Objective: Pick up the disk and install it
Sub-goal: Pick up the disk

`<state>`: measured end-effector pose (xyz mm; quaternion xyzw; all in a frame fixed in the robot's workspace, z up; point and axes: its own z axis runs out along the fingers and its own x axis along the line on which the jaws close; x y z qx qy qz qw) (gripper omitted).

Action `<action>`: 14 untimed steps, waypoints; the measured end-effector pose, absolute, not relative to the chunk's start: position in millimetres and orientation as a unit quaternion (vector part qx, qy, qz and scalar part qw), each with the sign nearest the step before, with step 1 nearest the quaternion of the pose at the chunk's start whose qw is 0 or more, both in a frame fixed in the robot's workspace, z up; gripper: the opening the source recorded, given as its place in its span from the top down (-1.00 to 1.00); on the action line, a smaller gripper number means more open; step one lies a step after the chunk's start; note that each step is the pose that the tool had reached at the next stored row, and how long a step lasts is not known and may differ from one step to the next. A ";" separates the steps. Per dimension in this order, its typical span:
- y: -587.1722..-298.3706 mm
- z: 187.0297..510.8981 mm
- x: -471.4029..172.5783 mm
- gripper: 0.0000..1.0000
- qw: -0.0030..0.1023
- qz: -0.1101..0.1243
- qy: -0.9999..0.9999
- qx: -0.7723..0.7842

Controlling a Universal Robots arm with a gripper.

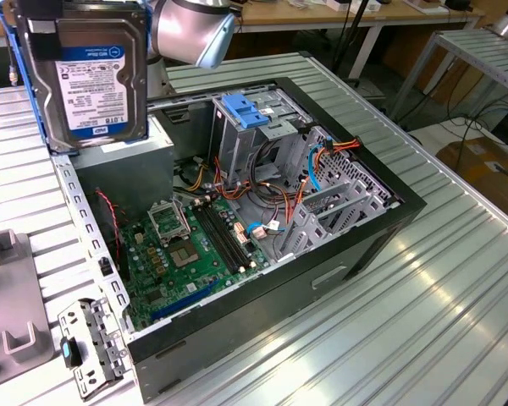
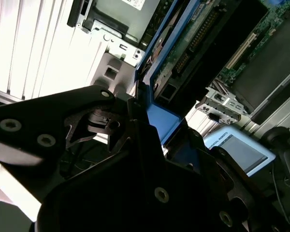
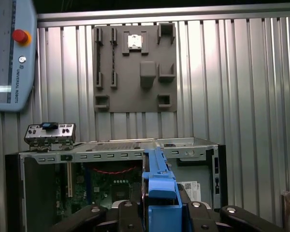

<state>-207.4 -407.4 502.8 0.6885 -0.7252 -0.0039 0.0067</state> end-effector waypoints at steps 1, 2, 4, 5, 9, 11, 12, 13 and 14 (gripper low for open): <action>-407.4 502.8 -204.3 0.25 0.007 -0.004 -0.725 0.689; -407.5 502.7 -201.3 0.25 0.007 -0.004 -0.725 0.689; -407.6 502.5 -195.7 0.25 0.007 -0.004 -0.725 0.689; -407.6 502.5 -192.7 0.25 0.007 -0.004 -0.725 0.689; -407.7 502.1 -179.8 0.25 0.007 -0.004 -0.725 0.689; -407.8 501.8 -170.2 0.25 0.007 -0.004 -0.725 0.689; -407.9 501.6 -164.3 0.25 0.007 -0.004 -0.725 0.689; -408.0 501.5 -159.8 0.25 0.007 -0.004 -0.725 0.689; -408.0 501.4 -156.8 0.25 0.007 -0.004 -0.725 0.689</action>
